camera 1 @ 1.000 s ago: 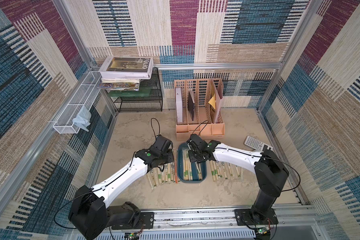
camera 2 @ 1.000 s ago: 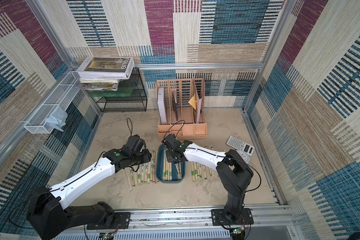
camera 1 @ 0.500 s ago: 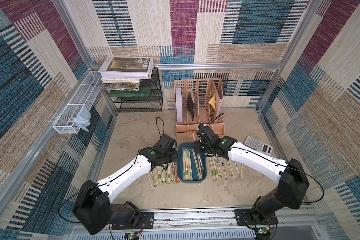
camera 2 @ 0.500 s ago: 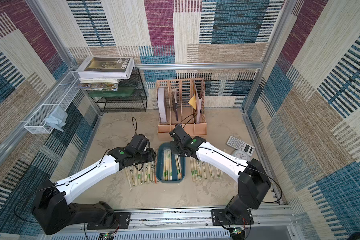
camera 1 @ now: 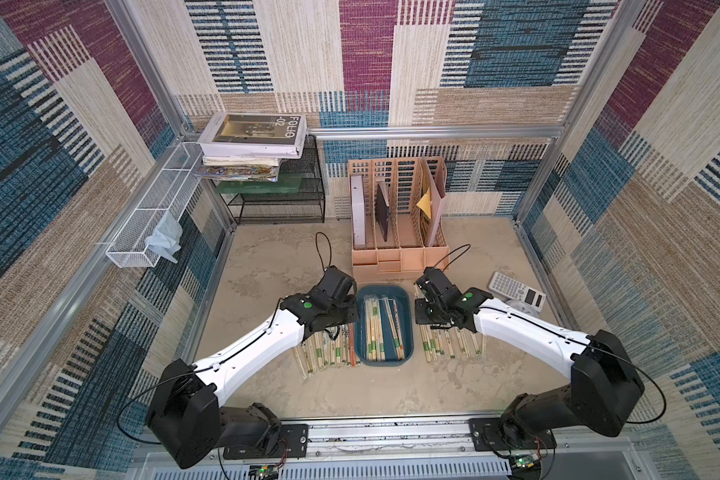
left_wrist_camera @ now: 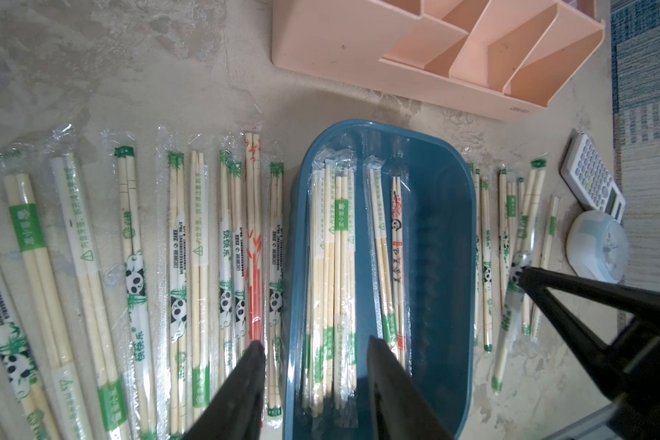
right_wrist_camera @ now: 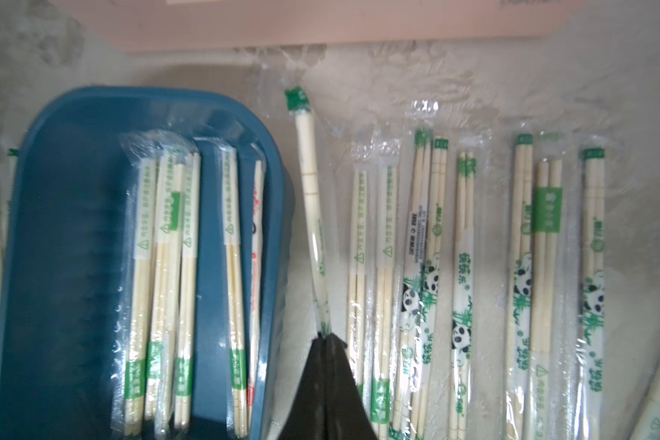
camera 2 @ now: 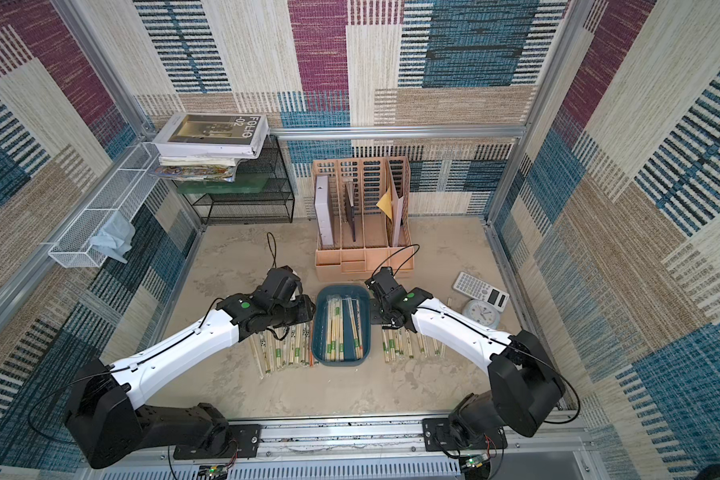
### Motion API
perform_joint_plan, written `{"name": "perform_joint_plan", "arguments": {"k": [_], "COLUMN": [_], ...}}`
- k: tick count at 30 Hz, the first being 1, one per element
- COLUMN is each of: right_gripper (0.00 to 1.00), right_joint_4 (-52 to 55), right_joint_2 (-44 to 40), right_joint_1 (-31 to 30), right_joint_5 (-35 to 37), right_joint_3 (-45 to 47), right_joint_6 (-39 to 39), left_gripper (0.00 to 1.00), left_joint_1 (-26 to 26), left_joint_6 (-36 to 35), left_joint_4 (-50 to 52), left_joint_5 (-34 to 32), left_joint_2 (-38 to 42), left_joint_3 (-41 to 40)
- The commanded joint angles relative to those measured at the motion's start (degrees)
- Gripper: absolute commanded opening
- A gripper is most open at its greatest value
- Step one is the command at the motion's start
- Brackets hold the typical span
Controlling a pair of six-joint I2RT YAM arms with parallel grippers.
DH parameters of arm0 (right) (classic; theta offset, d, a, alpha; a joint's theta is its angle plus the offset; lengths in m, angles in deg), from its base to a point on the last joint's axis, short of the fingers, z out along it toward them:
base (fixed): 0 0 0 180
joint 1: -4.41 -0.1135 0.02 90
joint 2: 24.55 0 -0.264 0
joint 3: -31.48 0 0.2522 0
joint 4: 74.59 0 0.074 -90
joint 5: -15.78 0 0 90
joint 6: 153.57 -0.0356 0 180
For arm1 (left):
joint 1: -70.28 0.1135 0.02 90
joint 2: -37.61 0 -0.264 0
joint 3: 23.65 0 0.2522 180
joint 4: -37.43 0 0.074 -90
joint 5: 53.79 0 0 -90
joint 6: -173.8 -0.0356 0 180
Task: Take the paired disposable chopsticks out of the storage box
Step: Place the paired disposable chopsticks at the center of the board.
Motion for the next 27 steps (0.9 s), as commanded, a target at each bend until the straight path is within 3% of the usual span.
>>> {"name": "perform_joint_plan", "arguments": {"k": [1, 11, 12, 16, 18, 27], "right_gripper": [0.03, 0.08, 0.11, 0.49, 0.55, 0.55], "right_joint_4": [-3.3, -6.2, -6.2, -5.9, -5.7, -2.5], "right_joint_2": [1.8, 8.0, 8.3, 8.7, 7.9, 1.4], "right_joint_1": [-0.4, -1.2, -1.2, -0.7, -0.8, -1.9], "right_joint_5": [-1.1, -2.4, -2.3, -1.8, -1.7, -0.9], "right_joint_3": [0.9, 0.8, 0.8, 0.9, 1.0, -1.5], "right_joint_6": [-1.2, -1.8, -1.8, -2.1, -2.3, -2.1], "left_gripper": [0.46, 0.46, 0.46, 0.46, 0.46, 0.46], "left_joint_1": [-0.3, -0.6, -0.6, -0.7, -0.7, -0.7], "left_joint_6": [0.4, 0.5, 0.5, 0.4, 0.4, 0.2], "left_joint_4": [-0.1, 0.3, 0.2, 0.5, 0.5, 0.4], "left_joint_5": [-1.0, -1.6, -1.6, -1.8, -1.9, -1.9], "left_joint_2": [-0.2, -0.2, -0.2, -0.1, -0.1, -0.4], "left_joint_3": [0.4, 0.6, 0.6, 0.5, 0.6, 0.3]}}
